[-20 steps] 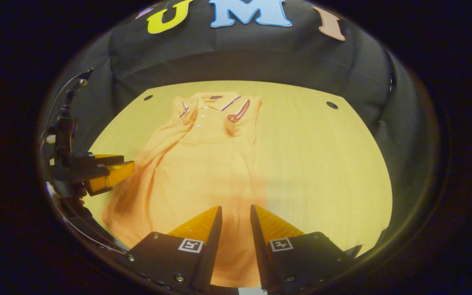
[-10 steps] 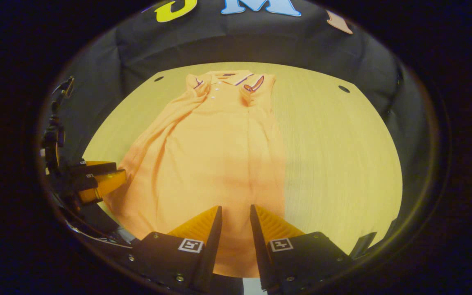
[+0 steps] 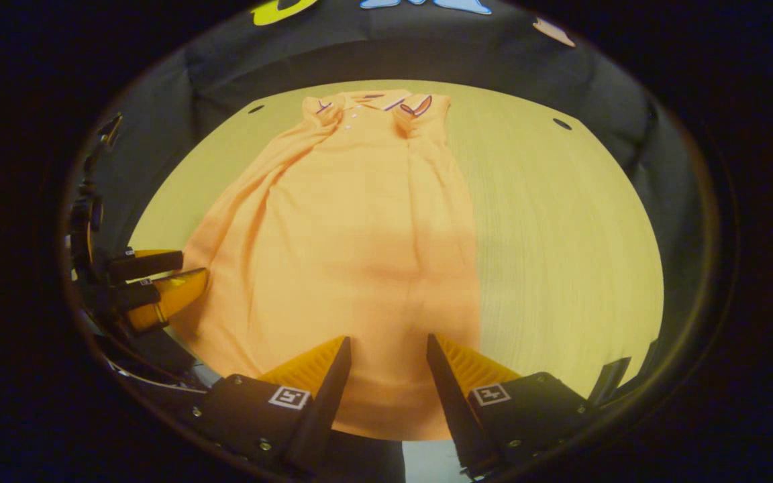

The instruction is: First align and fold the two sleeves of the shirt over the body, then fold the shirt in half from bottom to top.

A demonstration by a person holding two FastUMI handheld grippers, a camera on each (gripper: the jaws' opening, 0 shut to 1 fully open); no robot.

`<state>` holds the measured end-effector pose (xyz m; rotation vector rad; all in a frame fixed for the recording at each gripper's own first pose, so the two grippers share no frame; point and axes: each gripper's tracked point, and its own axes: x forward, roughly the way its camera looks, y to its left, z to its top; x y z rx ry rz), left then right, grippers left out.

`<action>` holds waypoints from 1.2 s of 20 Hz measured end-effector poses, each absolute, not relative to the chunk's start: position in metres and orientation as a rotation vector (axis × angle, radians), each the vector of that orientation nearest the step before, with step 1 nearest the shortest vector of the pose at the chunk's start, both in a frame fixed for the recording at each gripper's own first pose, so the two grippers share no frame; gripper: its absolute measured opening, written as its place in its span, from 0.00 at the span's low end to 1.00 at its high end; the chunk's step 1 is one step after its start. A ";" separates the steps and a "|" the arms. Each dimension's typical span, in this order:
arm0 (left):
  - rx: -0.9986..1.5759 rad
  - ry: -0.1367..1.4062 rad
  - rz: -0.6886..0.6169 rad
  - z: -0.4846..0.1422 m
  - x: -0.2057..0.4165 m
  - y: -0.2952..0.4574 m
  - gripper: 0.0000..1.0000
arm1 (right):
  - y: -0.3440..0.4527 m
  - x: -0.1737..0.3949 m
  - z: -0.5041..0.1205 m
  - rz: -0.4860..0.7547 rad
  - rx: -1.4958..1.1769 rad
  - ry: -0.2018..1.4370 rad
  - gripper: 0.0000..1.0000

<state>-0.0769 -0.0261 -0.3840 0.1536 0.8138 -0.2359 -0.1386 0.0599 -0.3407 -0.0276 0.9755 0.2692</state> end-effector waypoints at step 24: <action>0.151 0.786 -0.221 -0.382 -0.074 -0.048 0.07 | 0.065 -0.145 -0.349 0.244 -0.001 0.980 0.00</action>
